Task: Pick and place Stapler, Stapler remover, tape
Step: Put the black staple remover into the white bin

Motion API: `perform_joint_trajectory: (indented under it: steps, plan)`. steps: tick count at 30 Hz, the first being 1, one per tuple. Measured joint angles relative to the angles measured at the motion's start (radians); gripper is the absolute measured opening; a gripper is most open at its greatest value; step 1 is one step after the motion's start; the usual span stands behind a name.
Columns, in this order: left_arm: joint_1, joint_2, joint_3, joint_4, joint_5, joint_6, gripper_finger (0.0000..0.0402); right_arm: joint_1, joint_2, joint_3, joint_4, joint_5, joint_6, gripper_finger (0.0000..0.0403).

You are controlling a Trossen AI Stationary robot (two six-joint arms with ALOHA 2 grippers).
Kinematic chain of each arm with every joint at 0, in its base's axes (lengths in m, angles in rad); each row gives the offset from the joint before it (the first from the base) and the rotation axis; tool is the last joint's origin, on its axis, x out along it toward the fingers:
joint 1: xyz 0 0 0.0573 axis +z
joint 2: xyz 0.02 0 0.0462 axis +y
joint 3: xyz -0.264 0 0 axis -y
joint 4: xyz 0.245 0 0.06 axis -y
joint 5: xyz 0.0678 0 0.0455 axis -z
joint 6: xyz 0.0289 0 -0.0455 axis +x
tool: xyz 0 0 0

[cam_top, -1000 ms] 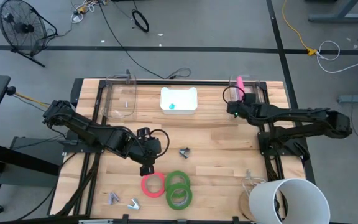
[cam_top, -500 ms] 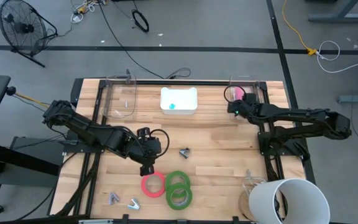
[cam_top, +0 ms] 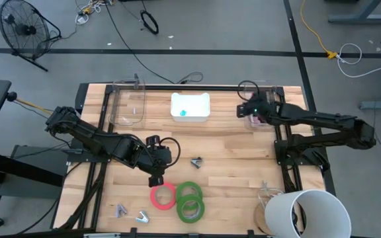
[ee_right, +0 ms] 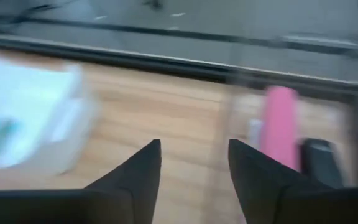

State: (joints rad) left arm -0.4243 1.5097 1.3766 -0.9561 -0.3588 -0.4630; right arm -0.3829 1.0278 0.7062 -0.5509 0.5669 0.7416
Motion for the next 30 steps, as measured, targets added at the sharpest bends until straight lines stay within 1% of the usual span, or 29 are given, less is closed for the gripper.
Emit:
perform_joint_trajectory:
  steps: [2,6,9,12,16,19,22,26,30]
  plan:
    - [0.000,0.000,0.000,0.000,0.000,0.004,0.0193,0.004,-0.003,0.044,-0.006,-0.078,-0.041,0.0175]
    - [0.000,0.000,0.000,-0.004,0.000,0.004,0.0193,0.033,-0.003,0.099,-0.008,-0.237,-0.048,0.0157]
    - [-0.002,0.000,0.000,-0.019,0.004,0.000,0.0193,0.080,-0.003,0.103,-0.008,-0.371,-0.046,0.0148]
    - [-0.007,0.000,0.000,-0.037,0.005,-0.022,0.0193,0.156,-0.003,0.082,0.013,-0.449,-0.042,0.0143]
    - [-0.008,0.000,0.000,-0.051,0.005,-0.043,0.0193,0.273,-0.003,0.034,0.081,-0.463,-0.013,0.0141]
    - [-0.007,0.000,0.000,-0.050,-0.002,-0.048,0.0193,0.356,0.007,-0.026,0.201,-0.451,0.007,0.0141]
    - [-0.007,0.000,0.000,-0.050,-0.013,-0.049,0.0193,0.418,0.029,-0.094,0.368,-0.443,0.009,0.0141]
    - [-0.007,0.000,0.000,-0.049,-0.014,-0.049,0.0193,0.464,0.091,-0.184,0.562,-0.436,0.012,0.0141]
    - [-0.006,0.000,0.000,-0.043,-0.014,-0.049,0.0193,0.484,0.191,-0.234,0.744,-0.458,0.024,0.0141]
